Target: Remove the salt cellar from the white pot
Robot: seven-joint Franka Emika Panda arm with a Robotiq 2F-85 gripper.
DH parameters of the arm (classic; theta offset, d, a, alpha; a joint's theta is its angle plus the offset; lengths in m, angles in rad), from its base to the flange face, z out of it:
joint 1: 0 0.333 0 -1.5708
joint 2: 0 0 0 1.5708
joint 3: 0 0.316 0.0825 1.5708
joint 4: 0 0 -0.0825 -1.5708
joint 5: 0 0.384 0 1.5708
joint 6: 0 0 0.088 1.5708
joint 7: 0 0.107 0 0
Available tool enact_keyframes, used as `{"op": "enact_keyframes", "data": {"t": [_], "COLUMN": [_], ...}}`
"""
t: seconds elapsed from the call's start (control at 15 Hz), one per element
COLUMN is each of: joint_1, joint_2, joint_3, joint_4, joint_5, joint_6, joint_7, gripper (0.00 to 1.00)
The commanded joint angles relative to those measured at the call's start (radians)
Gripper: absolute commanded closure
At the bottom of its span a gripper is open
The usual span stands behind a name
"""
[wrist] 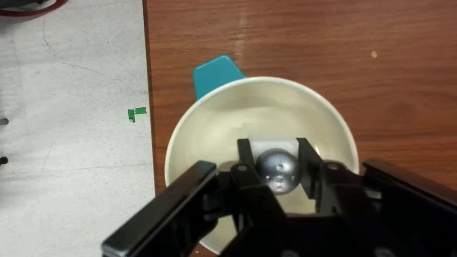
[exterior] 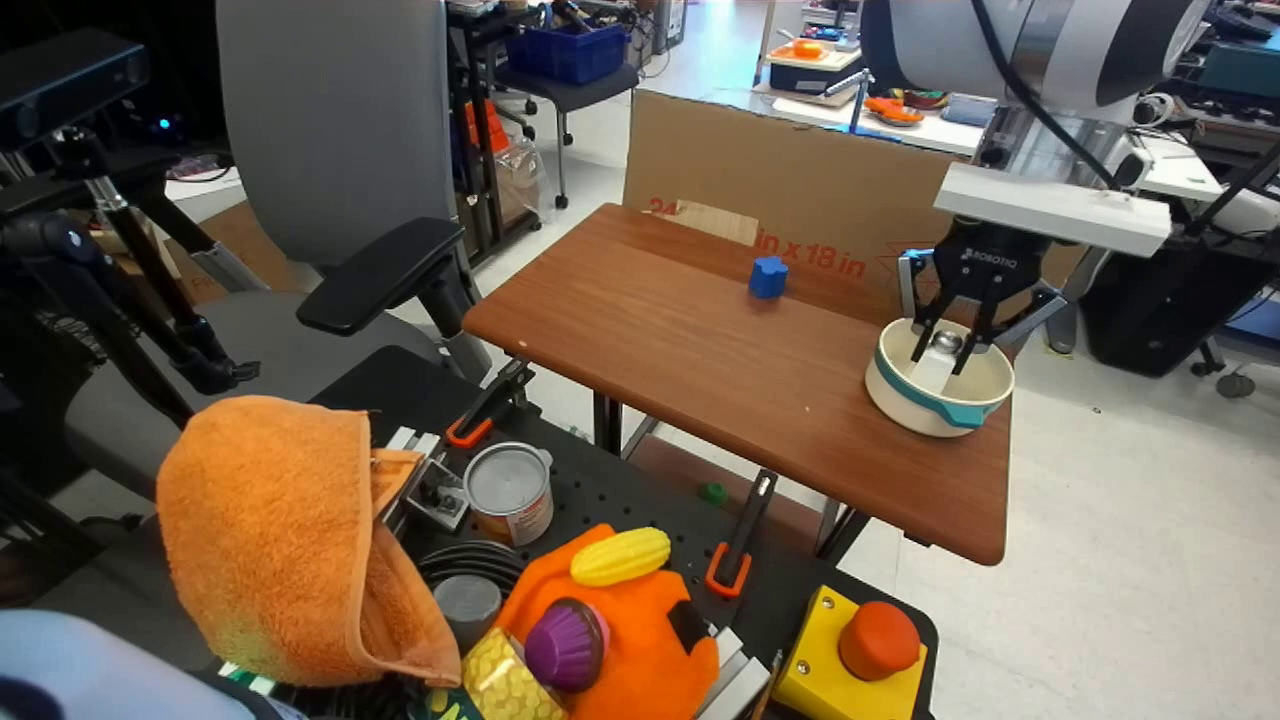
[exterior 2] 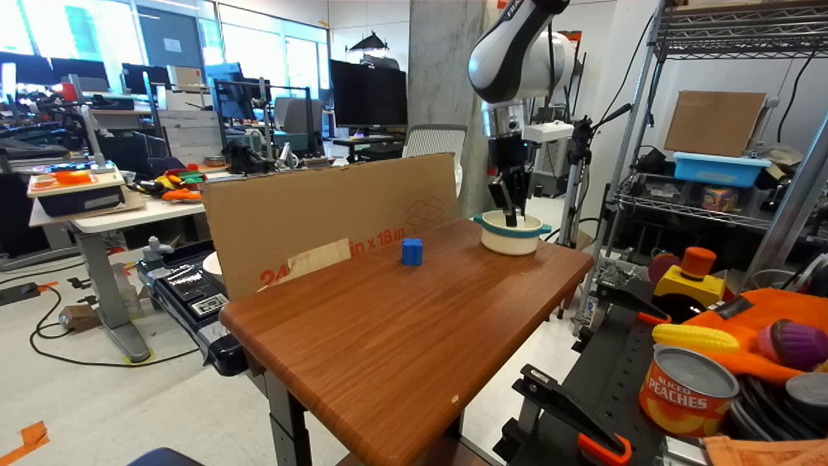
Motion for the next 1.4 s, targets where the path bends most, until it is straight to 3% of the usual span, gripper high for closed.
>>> {"op": "enact_keyframes", "data": {"t": [0.0, 0.27, 0.6, 0.93, 1.33], "joint_1": [-0.030, -0.005, 0.072, 0.163, 0.238], "joint_2": [-0.184, -0.386, -0.571, -0.560, -0.393], "joint_3": [0.041, 0.042, 0.074, 0.137, 0.158], "joint_4": [-0.092, -0.193, -0.374, -0.490, -0.497], "joint_5": [-0.012, -0.028, -0.011, -0.017, -0.128], "joint_6": [-0.078, -0.101, -0.032, 0.148, 0.283], "joint_7": [-0.116, -0.173, -0.083, -0.001, 0.143], "gripper": [0.92, 0.92, 0.92, 0.92, 0.92]}}
